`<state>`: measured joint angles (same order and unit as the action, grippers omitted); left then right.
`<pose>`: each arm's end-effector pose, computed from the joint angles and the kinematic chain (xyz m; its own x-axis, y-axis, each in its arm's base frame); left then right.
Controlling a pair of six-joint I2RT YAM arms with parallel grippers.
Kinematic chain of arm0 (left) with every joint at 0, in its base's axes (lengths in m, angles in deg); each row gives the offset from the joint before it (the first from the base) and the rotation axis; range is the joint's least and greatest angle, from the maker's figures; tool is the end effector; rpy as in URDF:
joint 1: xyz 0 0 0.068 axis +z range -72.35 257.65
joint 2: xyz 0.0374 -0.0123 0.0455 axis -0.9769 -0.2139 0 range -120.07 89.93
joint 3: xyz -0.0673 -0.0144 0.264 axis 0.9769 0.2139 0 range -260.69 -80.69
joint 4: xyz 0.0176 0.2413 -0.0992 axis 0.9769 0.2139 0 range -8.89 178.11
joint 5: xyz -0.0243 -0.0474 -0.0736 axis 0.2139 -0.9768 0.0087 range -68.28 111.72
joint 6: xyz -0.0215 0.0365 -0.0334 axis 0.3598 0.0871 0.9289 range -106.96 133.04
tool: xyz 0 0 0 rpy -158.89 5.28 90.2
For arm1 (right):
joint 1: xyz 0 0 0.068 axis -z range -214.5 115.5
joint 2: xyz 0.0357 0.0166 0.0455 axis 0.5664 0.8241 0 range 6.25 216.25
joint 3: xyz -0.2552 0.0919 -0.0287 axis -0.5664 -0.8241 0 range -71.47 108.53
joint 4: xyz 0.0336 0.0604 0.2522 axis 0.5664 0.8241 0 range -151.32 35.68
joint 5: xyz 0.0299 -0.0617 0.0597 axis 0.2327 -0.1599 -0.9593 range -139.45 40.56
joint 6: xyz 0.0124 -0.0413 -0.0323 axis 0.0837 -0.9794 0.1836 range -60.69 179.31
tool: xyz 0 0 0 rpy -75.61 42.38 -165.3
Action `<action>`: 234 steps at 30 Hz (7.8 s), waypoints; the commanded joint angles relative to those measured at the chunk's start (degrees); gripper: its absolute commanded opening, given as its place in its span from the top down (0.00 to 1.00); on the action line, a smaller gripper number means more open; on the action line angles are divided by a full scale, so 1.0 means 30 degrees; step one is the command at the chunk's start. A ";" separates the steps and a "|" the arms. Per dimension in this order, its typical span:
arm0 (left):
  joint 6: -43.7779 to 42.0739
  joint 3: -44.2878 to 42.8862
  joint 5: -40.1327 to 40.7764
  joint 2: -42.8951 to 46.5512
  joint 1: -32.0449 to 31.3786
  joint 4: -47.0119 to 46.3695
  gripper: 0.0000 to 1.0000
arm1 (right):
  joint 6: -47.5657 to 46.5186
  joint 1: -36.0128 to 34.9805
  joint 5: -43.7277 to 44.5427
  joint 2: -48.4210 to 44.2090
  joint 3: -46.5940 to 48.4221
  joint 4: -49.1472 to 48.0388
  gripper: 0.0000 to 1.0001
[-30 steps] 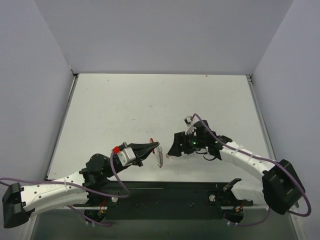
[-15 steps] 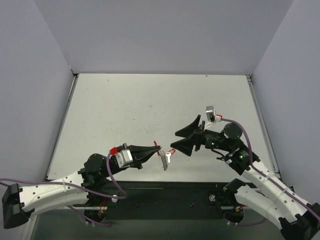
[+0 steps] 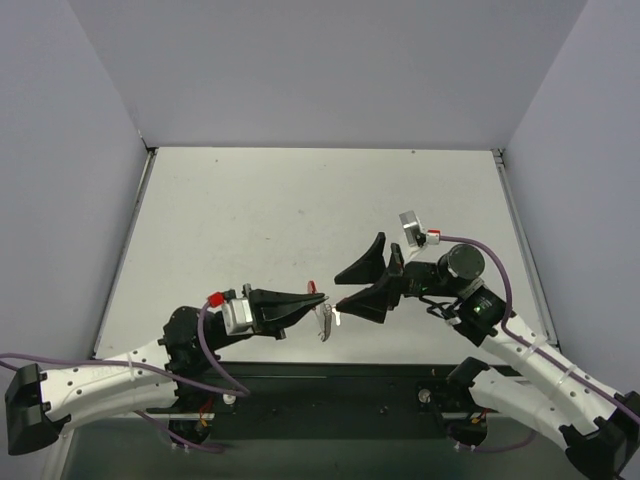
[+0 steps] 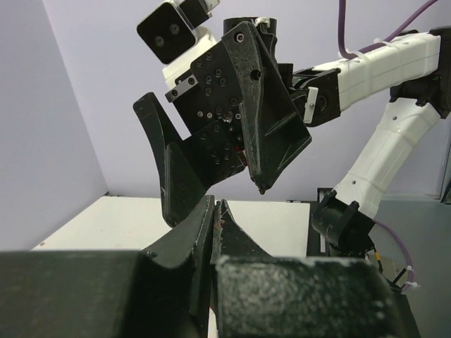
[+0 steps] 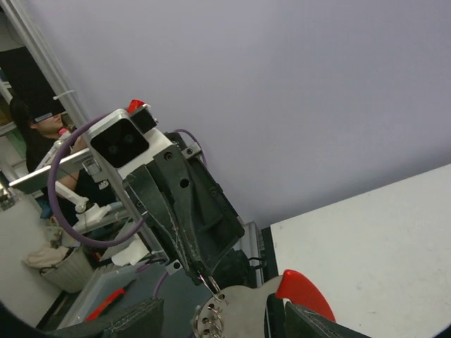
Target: Put the keys on the keyring
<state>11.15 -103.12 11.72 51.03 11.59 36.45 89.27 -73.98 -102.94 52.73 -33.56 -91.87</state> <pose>0.0603 -0.1512 0.3189 0.2234 -0.4231 -0.8781 0.9554 0.2738 0.1111 0.1191 0.1351 0.3633 -0.2259 0.1989 -0.9536 -0.9704 -0.1317 0.2024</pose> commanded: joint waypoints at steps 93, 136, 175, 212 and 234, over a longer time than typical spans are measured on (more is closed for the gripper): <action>-0.0571 -1.4230 -0.2966 -0.6634 -0.0010 2.3297 0.50 | -1.0571 -0.1692 0.0928 0.2613 0.7842 1.6832 1.00; 0.2123 -0.7935 0.5609 -0.2154 0.0283 1.7877 1.00 | -0.4420 0.1794 0.8540 0.1701 0.4472 1.1762 0.18; 0.5054 -0.7756 0.5003 -0.0835 0.8456 2.2095 1.00 | -0.1050 -0.4856 1.8474 1.9428 1.1414 2.0110 0.62; 0.4879 -0.7726 0.5032 -0.0629 0.8515 2.2212 1.00 | -0.1283 -0.5003 1.8447 2.0632 1.0860 1.9557 0.90; 0.4849 -0.7755 0.5120 -0.0658 0.8574 2.2241 1.00 | -0.3541 -0.3770 1.6719 1.4270 0.8661 1.8559 0.56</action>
<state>25.92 -123.65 27.02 48.72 36.90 104.58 78.32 -85.55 -49.35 92.77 -6.41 -38.14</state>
